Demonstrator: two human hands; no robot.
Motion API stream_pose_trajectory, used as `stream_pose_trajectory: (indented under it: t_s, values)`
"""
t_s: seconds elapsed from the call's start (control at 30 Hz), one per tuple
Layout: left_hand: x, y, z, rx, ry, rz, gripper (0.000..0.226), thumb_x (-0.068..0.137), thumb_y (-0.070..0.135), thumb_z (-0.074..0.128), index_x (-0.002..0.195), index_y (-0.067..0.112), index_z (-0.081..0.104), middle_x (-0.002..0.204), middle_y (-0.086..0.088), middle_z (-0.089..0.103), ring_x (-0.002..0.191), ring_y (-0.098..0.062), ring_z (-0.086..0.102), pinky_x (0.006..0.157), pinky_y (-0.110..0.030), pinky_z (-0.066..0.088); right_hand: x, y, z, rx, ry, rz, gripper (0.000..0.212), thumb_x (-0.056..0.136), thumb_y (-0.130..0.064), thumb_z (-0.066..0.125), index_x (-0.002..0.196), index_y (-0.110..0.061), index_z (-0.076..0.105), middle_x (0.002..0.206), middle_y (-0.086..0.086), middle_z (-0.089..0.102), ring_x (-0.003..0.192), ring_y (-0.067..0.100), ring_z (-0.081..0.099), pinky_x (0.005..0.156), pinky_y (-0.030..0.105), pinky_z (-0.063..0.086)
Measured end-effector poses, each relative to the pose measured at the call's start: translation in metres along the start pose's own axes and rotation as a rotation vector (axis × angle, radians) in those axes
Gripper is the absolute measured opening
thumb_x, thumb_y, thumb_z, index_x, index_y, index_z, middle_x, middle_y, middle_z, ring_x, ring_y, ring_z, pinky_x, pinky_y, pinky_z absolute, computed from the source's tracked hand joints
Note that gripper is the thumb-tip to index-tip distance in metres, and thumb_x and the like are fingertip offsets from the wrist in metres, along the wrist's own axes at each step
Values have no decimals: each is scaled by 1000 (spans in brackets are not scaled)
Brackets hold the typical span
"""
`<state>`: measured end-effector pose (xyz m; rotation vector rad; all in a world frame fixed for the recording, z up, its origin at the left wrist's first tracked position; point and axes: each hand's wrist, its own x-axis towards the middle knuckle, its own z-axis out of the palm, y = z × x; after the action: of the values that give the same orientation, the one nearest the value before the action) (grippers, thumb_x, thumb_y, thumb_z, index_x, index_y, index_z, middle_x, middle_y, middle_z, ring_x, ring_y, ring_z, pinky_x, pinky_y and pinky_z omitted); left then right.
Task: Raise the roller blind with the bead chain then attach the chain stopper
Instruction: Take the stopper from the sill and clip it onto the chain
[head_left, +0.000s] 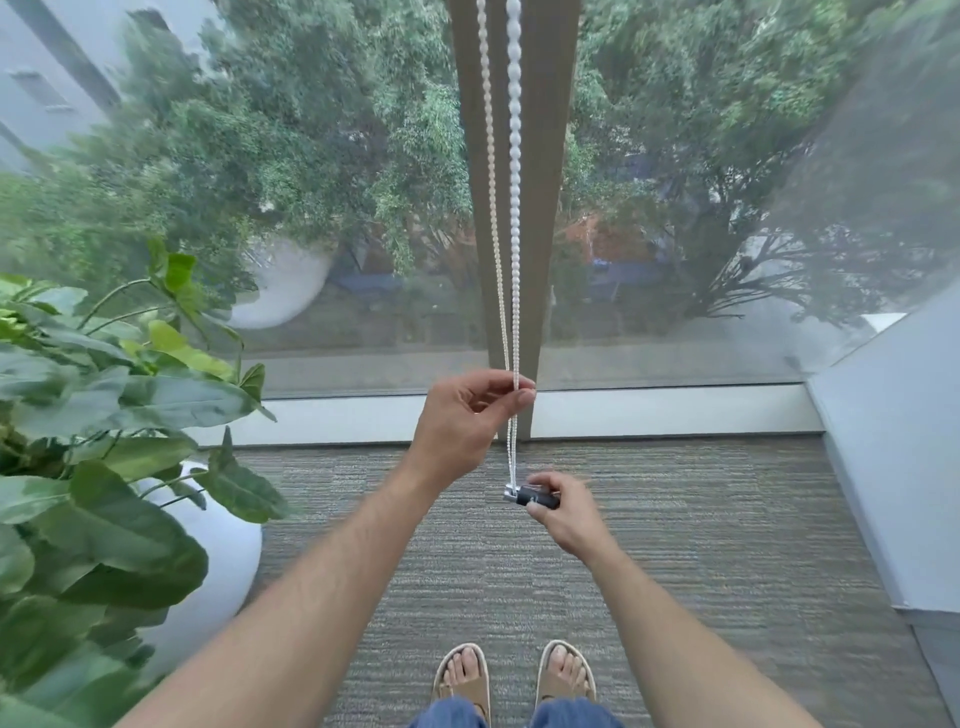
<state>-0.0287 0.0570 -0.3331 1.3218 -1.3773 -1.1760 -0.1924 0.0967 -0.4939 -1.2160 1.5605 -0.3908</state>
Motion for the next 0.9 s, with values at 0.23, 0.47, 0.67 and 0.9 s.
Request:
stream_pose_trajectory:
  t_s: [0.23, 0.47, 0.67, 0.9]
  values:
    - [1, -42, 11, -69, 19, 24, 10, 77, 31, 75, 85, 34, 80, 86, -23, 74, 75, -35, 63, 83, -70, 49, 31, 42, 22, 10, 70, 61, 33, 82, -6, 76, 103, -24, 60, 102, -6, 61, 97, 11, 61, 89, 28, 53]
    - [8, -75, 14, 30, 15, 90, 19, 81, 22, 77, 85, 41, 78, 86, 9, 79, 86, -28, 74, 87, -50, 58, 64, 79, 47, 8, 56, 91, 38, 83, -6, 75, 115, -20, 60, 104, -6, 63, 100, 14, 63, 90, 26, 50]
    - [13, -105, 12, 106, 30, 108, 15, 82, 20, 77, 89, 33, 75, 83, 21, 76, 85, -19, 75, 86, -48, 58, 85, 99, 72, -49, 66, 130, 32, 88, -9, 70, 116, -23, 62, 108, -7, 62, 99, 12, 58, 92, 28, 46]
    - [17, -122, 9, 124, 16, 138, 13, 82, 17, 77, 90, 27, 78, 82, 19, 76, 83, -17, 74, 84, -39, 59, 107, 99, 90, -135, 106, 176, 14, 92, -9, 65, 101, -19, 60, 103, 1, 68, 97, 19, 64, 90, 37, 54]
